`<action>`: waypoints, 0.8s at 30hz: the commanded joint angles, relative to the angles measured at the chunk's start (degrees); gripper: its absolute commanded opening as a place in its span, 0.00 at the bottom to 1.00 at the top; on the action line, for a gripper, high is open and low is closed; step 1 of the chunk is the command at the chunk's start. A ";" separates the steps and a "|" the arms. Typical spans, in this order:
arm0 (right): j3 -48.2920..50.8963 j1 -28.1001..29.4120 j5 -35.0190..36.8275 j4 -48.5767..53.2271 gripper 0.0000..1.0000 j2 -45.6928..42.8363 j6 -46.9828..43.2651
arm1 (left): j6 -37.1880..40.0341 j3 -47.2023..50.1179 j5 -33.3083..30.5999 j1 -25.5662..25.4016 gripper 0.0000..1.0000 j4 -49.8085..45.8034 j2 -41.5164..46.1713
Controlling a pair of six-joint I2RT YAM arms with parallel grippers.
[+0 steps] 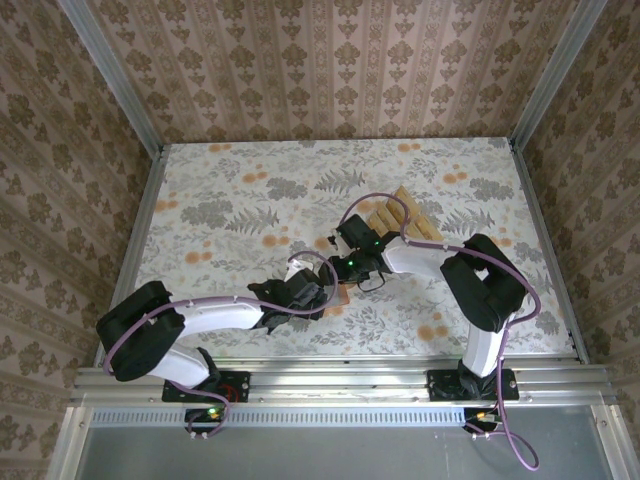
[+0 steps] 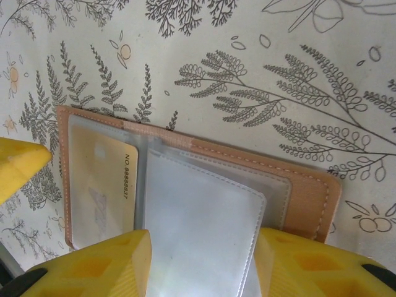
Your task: Put the credit cards into the card holder
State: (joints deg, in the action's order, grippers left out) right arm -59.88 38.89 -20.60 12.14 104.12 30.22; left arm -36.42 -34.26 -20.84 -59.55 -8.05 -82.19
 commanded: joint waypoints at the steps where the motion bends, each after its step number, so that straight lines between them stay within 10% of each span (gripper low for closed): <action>1: -0.30 0.86 -2.20 0.12 0.49 0.03 0.18 | -0.74 0.33 -0.78 -0.34 1.00 -0.03 0.35; 13: -1.51 2.25 -2.59 1.72 0.48 -2.73 1.62 | -1.50 1.95 -4.72 1.08 1.00 -5.82 13.41; 24: -9.11 7.43 -2.10 4.34 0.56 1.92 3.40 | -3.65 5.73 -2.19 12.63 1.00 -14.72 29.80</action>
State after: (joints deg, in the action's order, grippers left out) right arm -66.59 45.10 -22.15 14.35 103.70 32.16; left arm -39.09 -29.50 -23.38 -48.42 -18.98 -54.33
